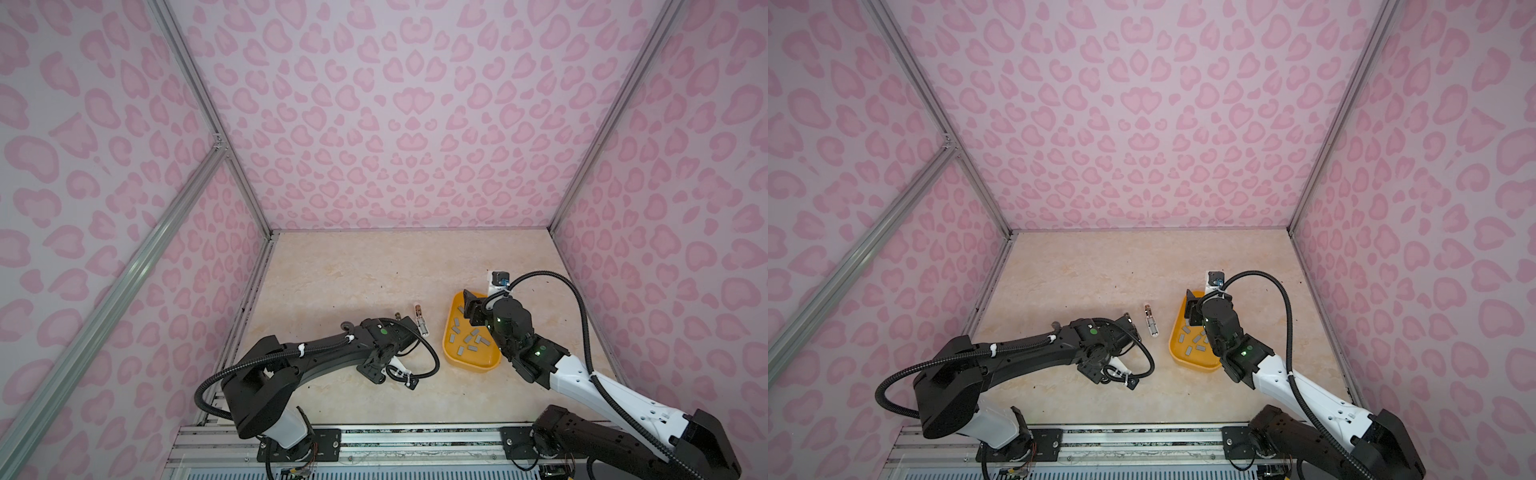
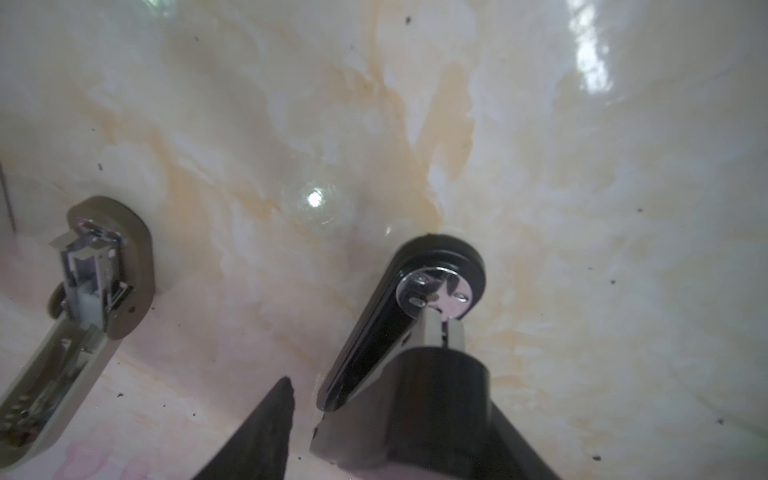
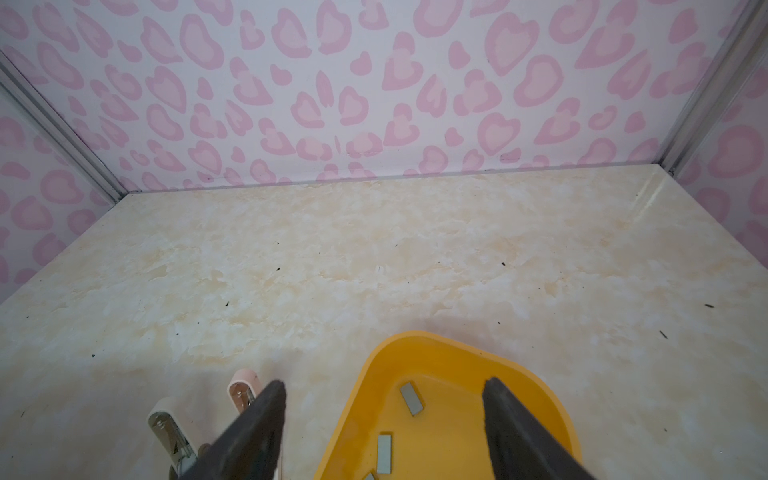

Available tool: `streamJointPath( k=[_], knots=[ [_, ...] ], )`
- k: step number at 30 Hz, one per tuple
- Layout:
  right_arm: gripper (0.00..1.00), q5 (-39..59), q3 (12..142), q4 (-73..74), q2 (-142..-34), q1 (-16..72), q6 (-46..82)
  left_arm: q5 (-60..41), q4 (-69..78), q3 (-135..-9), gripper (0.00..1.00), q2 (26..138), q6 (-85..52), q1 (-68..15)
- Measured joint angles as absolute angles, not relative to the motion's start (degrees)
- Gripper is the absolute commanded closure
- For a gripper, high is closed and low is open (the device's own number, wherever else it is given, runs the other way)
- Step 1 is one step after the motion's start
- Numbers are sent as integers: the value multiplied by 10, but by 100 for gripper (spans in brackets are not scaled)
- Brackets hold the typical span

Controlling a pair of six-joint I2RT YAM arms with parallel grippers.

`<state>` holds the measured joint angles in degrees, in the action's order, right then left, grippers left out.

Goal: Load the staples into the stapler
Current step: 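Grasp the small black stapler on the table with the left gripper, then lift the black stapler with the left gripper toward the table center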

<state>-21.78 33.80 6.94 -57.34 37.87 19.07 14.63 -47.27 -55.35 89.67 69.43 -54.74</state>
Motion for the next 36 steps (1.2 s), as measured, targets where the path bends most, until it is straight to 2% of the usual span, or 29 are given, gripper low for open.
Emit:
streamJointPath(
  k=[2,5,7,9,10,20,32,36],
  knots=[
    [25,-218,338,70,-571,379,191,148,-477,-555,52,902,694,-547],
    [25,-218,338,69,-569,379,191,149,-478,-557,80,910,700,-547],
    [25,-218,338,69,-566,379,191,150,-482,-562,83,914,692,-547],
    [25,-218,338,69,-563,379,193,150,-483,-565,94,917,690,-547],
    [25,-216,338,69,-562,379,193,149,-483,-565,96,917,689,-547],
    [25,-209,336,70,-564,379,193,108,-479,-600,96,833,684,-532],
    [25,-206,355,65,-562,379,196,158,-481,-690,96,732,588,-519],
    [28,-210,345,67,-551,377,209,170,-472,-706,96,691,553,-502]
  ],
)
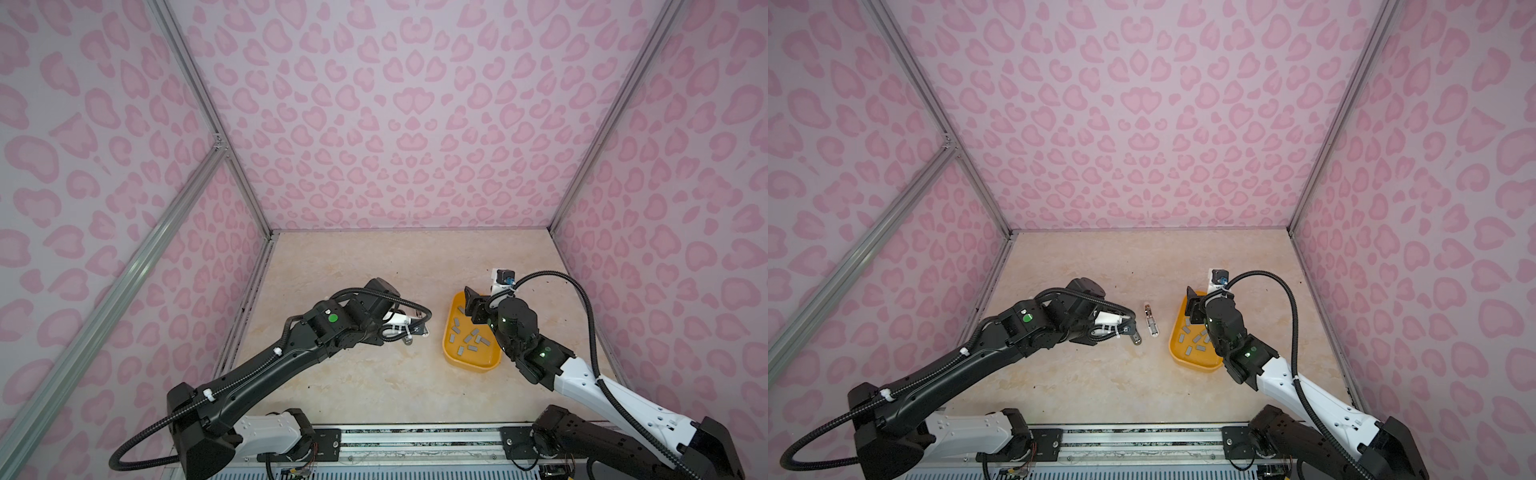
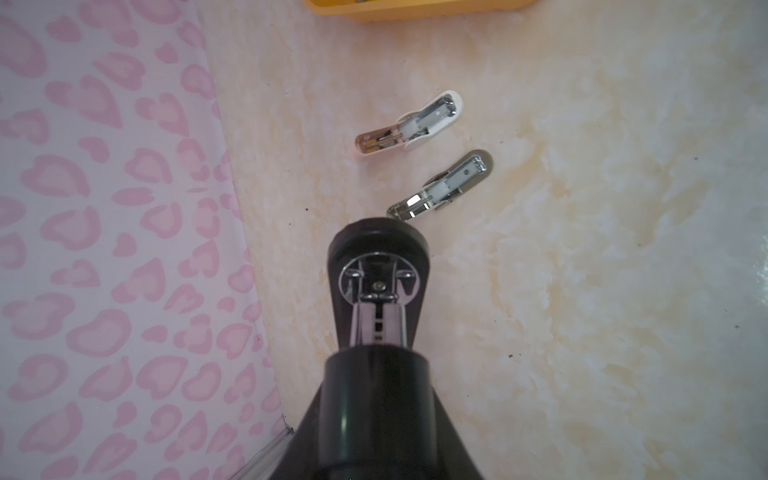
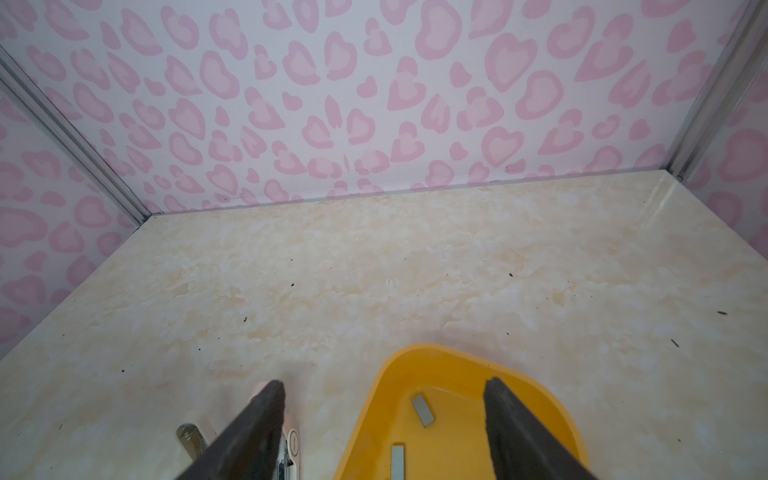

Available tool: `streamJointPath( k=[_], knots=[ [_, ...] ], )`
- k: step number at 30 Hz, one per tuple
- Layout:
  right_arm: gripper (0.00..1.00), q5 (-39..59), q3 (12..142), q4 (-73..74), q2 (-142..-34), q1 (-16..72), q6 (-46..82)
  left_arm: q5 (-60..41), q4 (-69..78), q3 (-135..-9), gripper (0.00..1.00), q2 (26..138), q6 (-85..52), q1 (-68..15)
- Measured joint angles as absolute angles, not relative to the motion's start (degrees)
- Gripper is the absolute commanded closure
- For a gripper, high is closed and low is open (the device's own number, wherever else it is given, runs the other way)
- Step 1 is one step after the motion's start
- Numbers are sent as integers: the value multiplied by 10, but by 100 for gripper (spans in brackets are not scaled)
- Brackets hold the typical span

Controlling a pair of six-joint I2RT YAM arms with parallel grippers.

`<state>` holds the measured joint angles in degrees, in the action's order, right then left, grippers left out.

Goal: Load the staples into the stapler
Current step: 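Lift the black stapler with the left gripper toward the table center, then bring the right gripper to the black stapler's top held by the left gripper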

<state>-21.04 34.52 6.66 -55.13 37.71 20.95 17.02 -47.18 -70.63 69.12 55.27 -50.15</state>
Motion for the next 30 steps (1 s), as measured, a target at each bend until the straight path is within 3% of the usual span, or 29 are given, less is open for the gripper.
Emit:
streamJointPath(
  k=[6,17,22,30],
  knots=[
    [32,-208,353,57,-538,374,232,154,-337,-664,96,571,422,-499],
    [42,-63,350,83,-557,388,205,155,-69,-340,97,388,176,-499],
    [42,3,370,103,-601,448,168,149,-1,-264,97,406,152,-499],
    [40,90,397,127,-646,494,128,106,37,-262,97,432,151,-499]
  ],
)
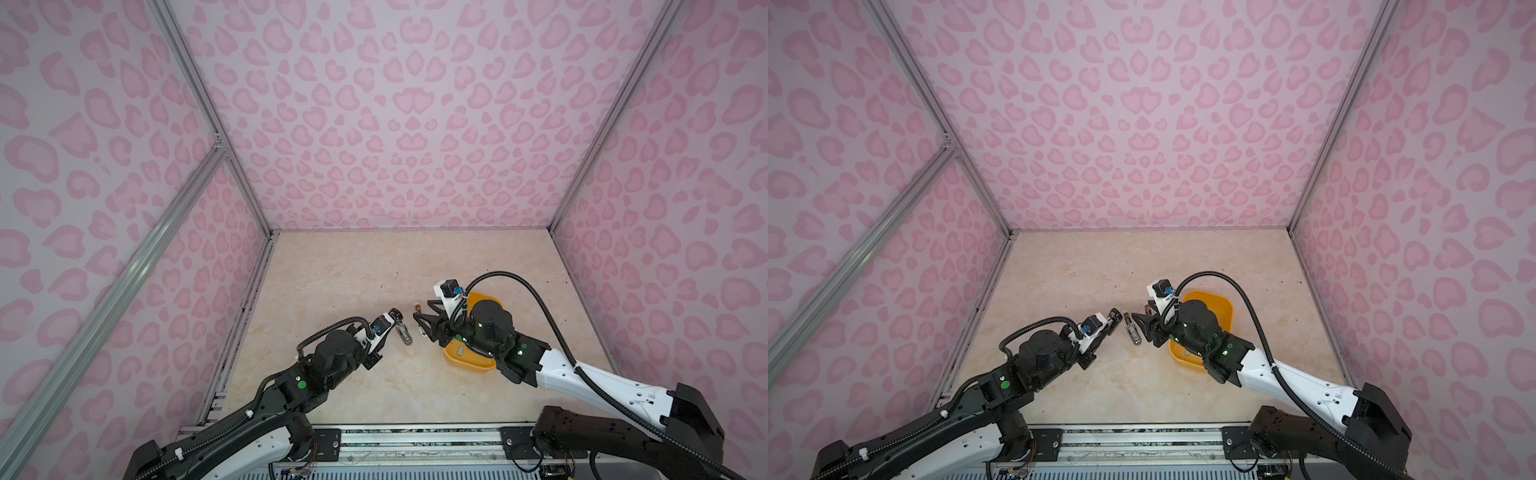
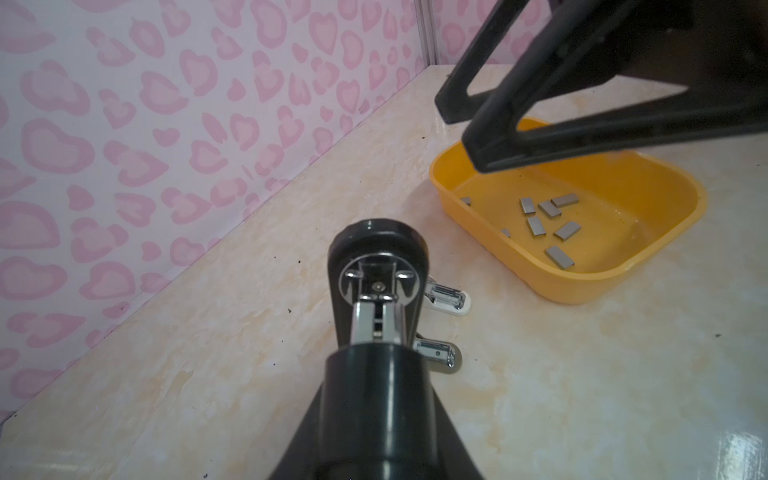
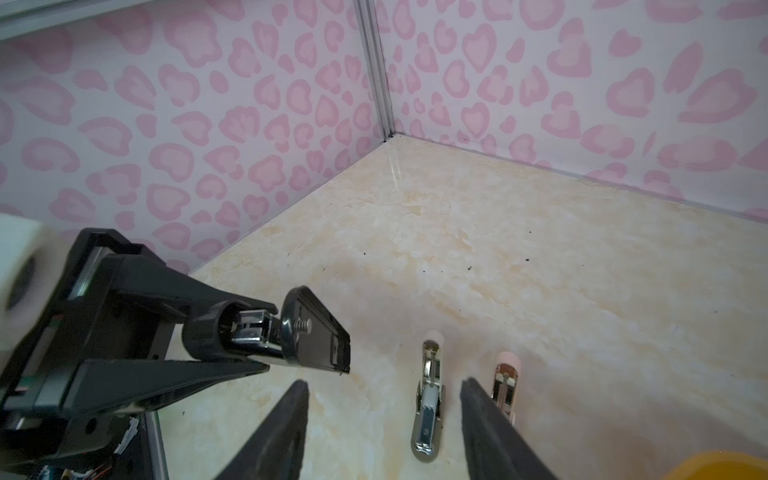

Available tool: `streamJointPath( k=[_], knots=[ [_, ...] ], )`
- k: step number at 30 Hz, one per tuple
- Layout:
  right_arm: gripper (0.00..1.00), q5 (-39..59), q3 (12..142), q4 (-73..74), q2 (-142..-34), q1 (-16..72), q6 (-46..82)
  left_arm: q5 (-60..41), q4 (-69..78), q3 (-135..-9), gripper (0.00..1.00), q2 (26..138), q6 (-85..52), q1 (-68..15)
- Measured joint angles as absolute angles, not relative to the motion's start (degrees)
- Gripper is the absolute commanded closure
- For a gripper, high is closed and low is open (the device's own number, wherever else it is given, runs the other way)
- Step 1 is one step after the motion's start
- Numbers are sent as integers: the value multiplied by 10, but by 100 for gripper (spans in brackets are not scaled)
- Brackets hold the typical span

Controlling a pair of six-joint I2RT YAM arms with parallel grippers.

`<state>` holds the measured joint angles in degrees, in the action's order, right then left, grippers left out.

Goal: Load the staples into the stapler
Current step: 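Bring the right gripper to the black stapler's top held by the left gripper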

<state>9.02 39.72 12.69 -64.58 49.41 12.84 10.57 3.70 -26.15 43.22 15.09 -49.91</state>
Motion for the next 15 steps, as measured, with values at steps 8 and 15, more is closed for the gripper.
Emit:
streamJointPath(
  k=[8,15],
  knots=[
    [40,150,409,141,-693,503,126,104,35,-267,97,477,157,-499],
    [42,148,410,148,-708,509,126,92,38,-267,97,484,157,-499]
  ],
)
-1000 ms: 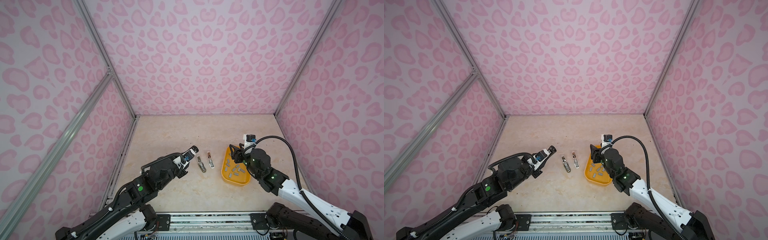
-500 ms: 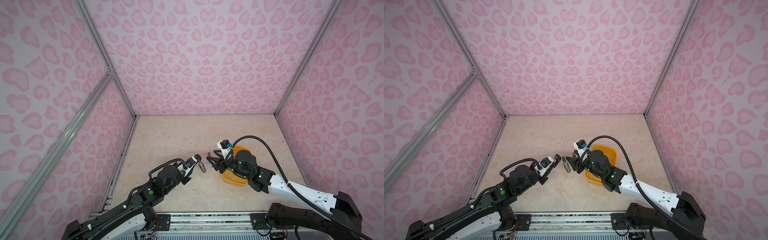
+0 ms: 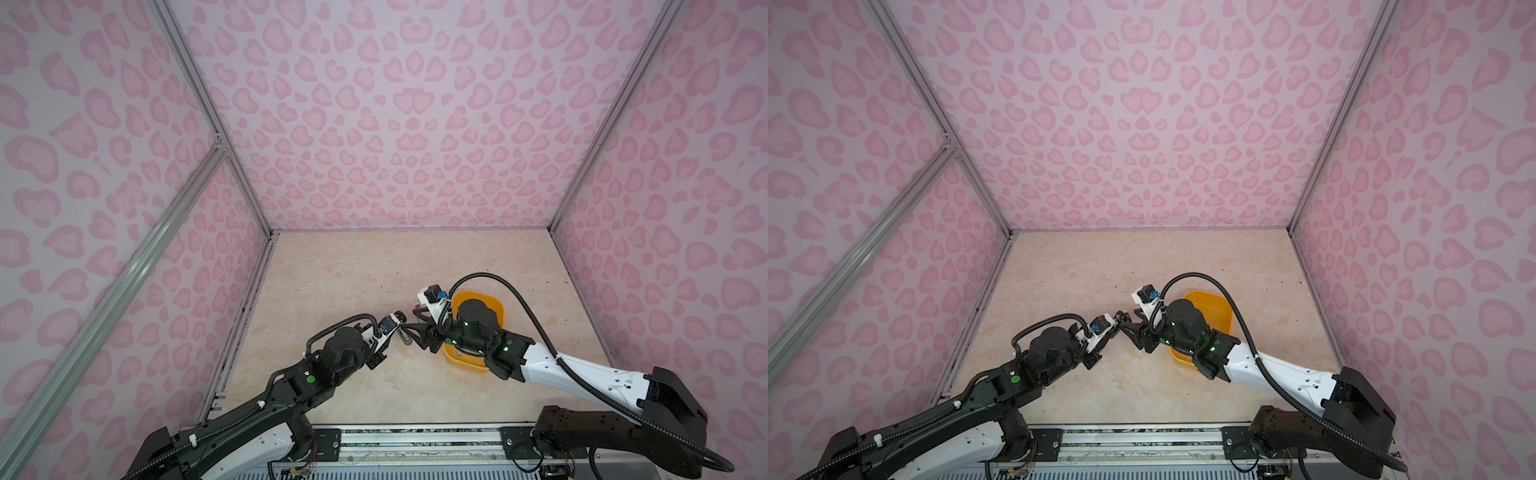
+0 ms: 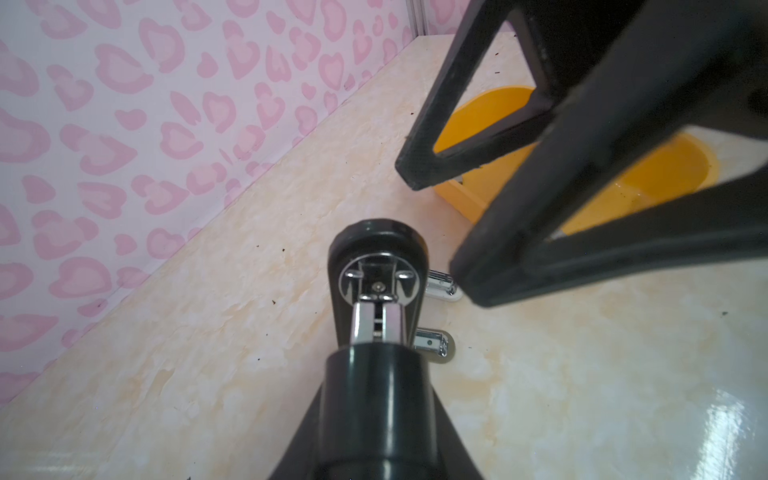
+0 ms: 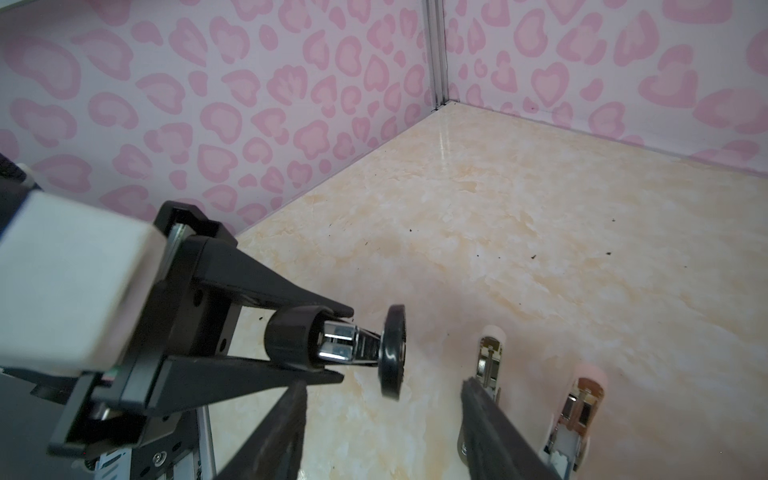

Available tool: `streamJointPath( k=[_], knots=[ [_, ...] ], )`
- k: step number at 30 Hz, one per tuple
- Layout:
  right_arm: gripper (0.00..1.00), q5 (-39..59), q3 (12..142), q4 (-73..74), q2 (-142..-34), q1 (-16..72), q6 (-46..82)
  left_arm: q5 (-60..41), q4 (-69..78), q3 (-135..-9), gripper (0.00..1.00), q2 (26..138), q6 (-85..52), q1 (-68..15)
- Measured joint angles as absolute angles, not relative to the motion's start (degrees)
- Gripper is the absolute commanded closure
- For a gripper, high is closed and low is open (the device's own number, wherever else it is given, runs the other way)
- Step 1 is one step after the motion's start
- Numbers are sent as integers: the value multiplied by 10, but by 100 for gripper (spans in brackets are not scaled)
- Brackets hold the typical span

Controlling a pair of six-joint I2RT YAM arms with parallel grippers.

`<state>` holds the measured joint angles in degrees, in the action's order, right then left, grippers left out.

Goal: Load the staples into the stapler
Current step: 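Bring the right gripper to the black stapler's top held by the left gripper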

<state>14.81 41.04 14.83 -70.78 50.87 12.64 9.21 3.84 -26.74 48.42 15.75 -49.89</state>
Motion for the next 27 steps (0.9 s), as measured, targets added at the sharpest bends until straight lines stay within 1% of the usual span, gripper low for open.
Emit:
streamJointPath(
  k=[9,16,22,25,27],
  knots=[
    [50,114,422,145,-733,510,140,62,40,-267,97,484,166,-500],
    [61,105,425,143,-749,514,157,56,39,-267,97,490,168,-506],
    [75,103,430,149,-759,521,168,67,37,-263,97,469,168,-506],
    [86,112,432,153,-760,524,170,67,39,-258,97,457,168,-506],
    [91,116,432,156,-761,524,170,67,41,-258,97,457,168,-506]
  ],
)
